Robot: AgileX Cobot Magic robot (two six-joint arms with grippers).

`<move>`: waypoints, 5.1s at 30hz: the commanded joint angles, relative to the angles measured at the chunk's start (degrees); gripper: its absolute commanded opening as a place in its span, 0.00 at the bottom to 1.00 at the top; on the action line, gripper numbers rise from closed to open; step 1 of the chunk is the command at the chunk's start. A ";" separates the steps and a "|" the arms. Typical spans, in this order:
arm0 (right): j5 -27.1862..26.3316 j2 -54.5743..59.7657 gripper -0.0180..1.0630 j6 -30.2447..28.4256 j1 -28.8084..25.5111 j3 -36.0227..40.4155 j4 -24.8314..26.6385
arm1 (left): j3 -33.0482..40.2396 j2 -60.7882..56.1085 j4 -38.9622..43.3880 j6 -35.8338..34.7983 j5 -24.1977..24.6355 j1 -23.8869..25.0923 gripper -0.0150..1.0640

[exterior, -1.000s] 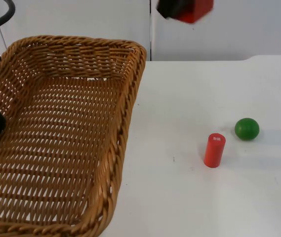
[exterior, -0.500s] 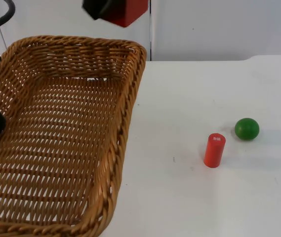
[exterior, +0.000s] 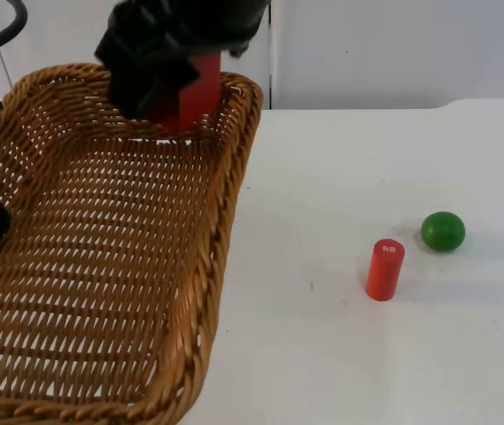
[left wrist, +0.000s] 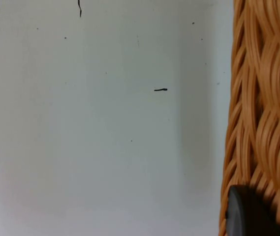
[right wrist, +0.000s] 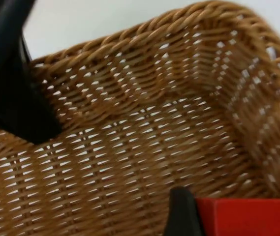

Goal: Pick up the basket with the left hand and place the object to the left of the red cylinder into the basket with the right hand.

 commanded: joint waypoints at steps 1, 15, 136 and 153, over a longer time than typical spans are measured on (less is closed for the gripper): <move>-1.11 0.79 0.02 -0.75 0.43 -0.48 1.13 | 0.17 -0.55 -1.43 -0.25 0.35 0.08 0.01; -0.15 3.79 0.08 -3.88 0.43 -0.48 3.88 | 0.17 -0.55 -1.43 -0.25 0.01 0.08 0.01; 4.80 -32.61 0.82 1.05 -9.21 20.49 0.92 | -7.92 29.74 -10.90 11.05 -16.39 0.08 0.01; 4.58 -32.61 0.82 1.05 -9.21 20.49 0.92 | -8.37 34.73 -14.07 15.25 -22.38 0.08 0.01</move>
